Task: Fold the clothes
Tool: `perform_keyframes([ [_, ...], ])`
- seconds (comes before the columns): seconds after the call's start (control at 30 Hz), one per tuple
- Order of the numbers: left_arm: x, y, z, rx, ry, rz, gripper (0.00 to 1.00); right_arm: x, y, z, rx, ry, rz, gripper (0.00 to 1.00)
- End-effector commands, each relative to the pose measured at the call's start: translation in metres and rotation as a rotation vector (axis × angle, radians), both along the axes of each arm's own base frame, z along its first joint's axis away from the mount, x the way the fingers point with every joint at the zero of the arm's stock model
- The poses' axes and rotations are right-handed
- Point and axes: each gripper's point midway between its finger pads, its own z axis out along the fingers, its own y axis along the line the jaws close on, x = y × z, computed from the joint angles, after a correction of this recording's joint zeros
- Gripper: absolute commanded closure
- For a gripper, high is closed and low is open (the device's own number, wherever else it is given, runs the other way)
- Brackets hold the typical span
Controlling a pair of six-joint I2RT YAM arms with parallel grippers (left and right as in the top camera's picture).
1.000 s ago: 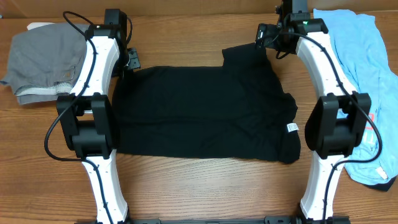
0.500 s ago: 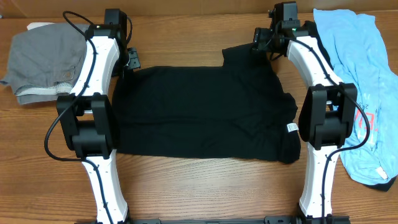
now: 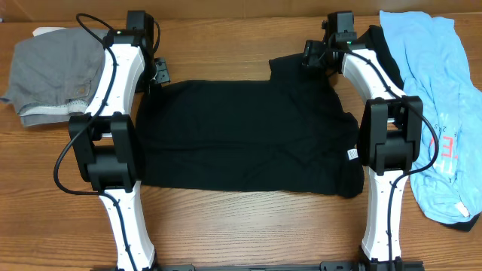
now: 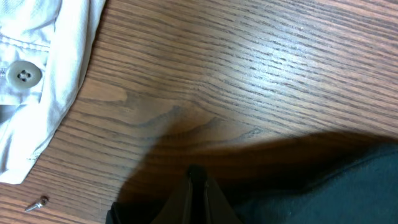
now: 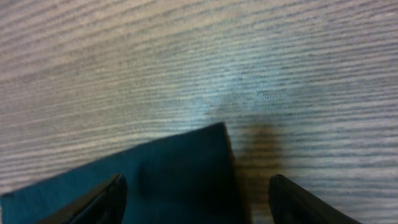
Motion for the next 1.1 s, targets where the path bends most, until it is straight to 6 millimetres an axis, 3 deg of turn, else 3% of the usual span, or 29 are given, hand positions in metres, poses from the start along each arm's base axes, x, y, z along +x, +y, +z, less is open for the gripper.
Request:
perform_keyframes([
  [0.0, 0.006, 0.002, 0.019, 0.01, -0.05, -0.002, 0.95, 0.0, 0.006, -0.019, 0.04, 0.024, -0.025, 0.26],
  [0.1, 0.007, 0.002, 0.02, 0.01, -0.051, -0.002, 0.95, -0.003, 0.008, -0.032, 0.047, 0.048, -0.02, 0.33],
  [0.27, 0.007, 0.002, 0.02, 0.01, -0.053, -0.002, 0.96, -0.002, 0.009, -0.032, 0.067, 0.046, -0.038, 0.45],
  [0.4, 0.007, 0.002, 0.02, 0.01, -0.053, -0.002, 0.96, -0.003, 0.011, -0.032, 0.089, 0.054, -0.05, 0.72],
  [0.53, 0.007, 0.002, 0.02, 0.011, -0.054, -0.001, 0.96, -0.003, 0.012, -0.025, 0.093, 0.059, -0.046, 0.83],
  [0.67, 0.01, 0.003, 0.021, 0.01, -0.067, 0.001, 0.96, 0.0, 0.011, 0.002, 0.094, 0.047, -0.048, 0.96],
  [0.83, 0.012, 0.003, 0.025, 0.01, -0.077, 0.0, 0.96, -0.001, 0.003, 0.052, 0.076, 0.03, -0.033, 0.96],
  [1.07, 0.012, 0.006, 0.041, 0.018, -0.077, -0.012, 0.96, -0.023, -0.015, 0.12, 0.075, 0.053, -0.035, 0.96],
])
